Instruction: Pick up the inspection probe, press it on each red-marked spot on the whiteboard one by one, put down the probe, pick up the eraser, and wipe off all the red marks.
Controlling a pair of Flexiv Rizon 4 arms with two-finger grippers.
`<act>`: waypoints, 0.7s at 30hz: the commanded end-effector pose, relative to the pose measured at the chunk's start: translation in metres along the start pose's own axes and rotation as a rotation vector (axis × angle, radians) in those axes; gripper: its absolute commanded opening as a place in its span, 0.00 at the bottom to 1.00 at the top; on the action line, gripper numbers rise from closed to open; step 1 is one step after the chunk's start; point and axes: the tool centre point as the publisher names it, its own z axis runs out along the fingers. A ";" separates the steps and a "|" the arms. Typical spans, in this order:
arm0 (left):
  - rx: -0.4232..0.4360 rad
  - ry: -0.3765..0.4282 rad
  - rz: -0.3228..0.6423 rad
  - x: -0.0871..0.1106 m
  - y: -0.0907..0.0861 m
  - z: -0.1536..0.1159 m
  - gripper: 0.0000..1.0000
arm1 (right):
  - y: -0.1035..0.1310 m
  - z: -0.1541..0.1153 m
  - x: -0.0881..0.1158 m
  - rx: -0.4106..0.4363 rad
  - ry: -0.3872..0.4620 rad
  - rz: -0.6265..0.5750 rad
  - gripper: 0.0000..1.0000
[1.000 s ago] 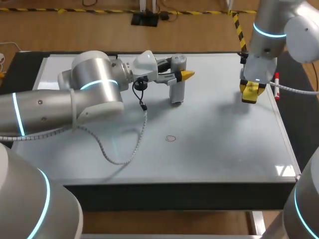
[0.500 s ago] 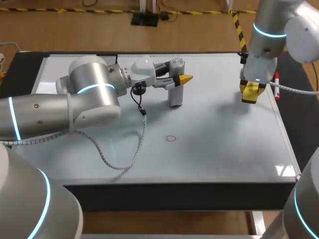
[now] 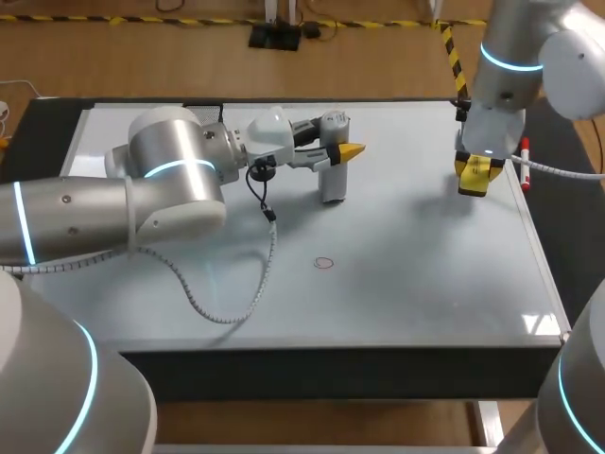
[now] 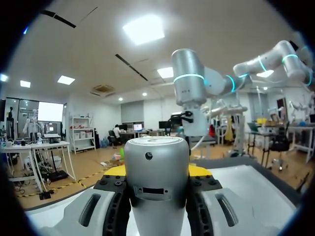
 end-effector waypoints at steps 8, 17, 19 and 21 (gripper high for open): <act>0.001 -0.001 0.006 0.000 0.001 -0.001 0.00 | -0.001 0.000 0.000 0.001 0.004 -0.002 0.00; 0.003 -0.011 0.010 -0.003 -0.016 -0.010 0.00 | -0.001 0.000 0.000 0.001 0.004 -0.002 0.00; 0.005 -0.013 0.011 -0.004 -0.021 -0.016 0.00 | -0.001 0.000 0.000 0.001 0.004 -0.002 0.00; 0.008 -0.015 0.016 -0.005 -0.026 -0.022 0.00 | -0.001 0.000 0.000 0.001 0.004 -0.002 0.00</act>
